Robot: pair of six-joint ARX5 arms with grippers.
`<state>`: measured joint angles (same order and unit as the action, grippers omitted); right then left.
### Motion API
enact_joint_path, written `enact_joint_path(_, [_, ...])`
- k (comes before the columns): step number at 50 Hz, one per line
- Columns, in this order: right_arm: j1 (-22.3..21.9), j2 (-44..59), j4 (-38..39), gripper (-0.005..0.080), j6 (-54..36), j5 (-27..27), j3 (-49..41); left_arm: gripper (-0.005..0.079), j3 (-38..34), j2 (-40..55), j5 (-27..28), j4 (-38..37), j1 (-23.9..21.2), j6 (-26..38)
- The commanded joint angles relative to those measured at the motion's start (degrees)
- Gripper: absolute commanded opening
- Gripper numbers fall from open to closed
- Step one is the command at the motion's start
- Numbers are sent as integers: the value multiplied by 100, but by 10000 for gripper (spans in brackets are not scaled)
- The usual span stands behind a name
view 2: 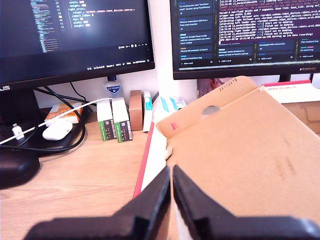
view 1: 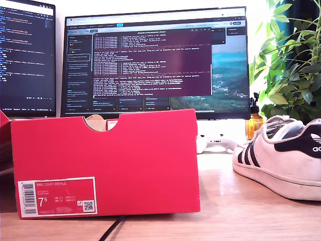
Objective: Pack the white shoes by picking the first shoe and placing it inside the red shoebox, left side, then picking and rotating the second shoe and placing it in the shoebox
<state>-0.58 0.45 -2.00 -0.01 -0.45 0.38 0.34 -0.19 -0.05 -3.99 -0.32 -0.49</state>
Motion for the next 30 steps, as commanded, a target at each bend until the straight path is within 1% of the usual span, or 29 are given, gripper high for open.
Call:
enact_joint_path(1, [44,-37,109,-11,20,20,-7,-13,-140,-20,4,63,4,-11])
enact_joint_path(23, [46,-37,149,-11,24,17,-7,-13,-138,-20,7,70,4,-13])
enact_joint_path(30, [46,-37,415,-11,181,-50,-4,-13,-138,-20,92,258,4,-326])
